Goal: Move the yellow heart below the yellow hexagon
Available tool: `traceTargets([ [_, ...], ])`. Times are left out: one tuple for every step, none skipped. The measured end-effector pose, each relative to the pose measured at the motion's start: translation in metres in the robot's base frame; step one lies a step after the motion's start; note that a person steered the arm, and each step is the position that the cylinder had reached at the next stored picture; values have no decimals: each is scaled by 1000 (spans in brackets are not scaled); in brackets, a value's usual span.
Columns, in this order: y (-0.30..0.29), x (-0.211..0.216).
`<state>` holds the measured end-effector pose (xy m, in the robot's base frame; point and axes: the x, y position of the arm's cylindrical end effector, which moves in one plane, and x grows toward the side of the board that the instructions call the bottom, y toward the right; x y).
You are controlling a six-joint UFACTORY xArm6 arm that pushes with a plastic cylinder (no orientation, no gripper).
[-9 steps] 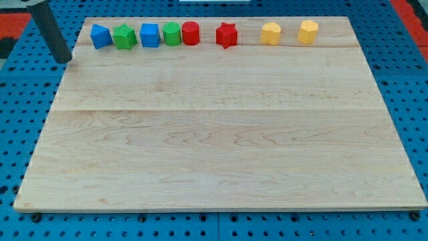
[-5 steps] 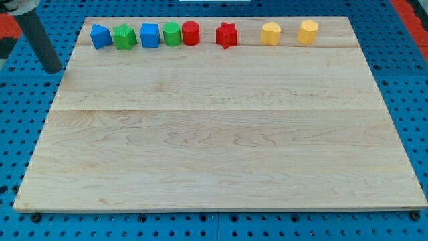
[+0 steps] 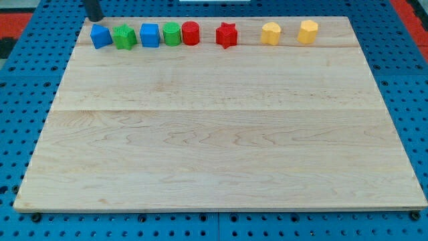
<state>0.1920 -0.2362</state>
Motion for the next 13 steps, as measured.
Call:
traceTargets([
  [56,4],
  [69,4],
  [69,3],
  [69,2],
  [69,2],
  [65,2],
  [82,4],
  [151,4],
  [181,2],
  [237,8],
  [289,9],
  [294,13],
  [299,16],
])
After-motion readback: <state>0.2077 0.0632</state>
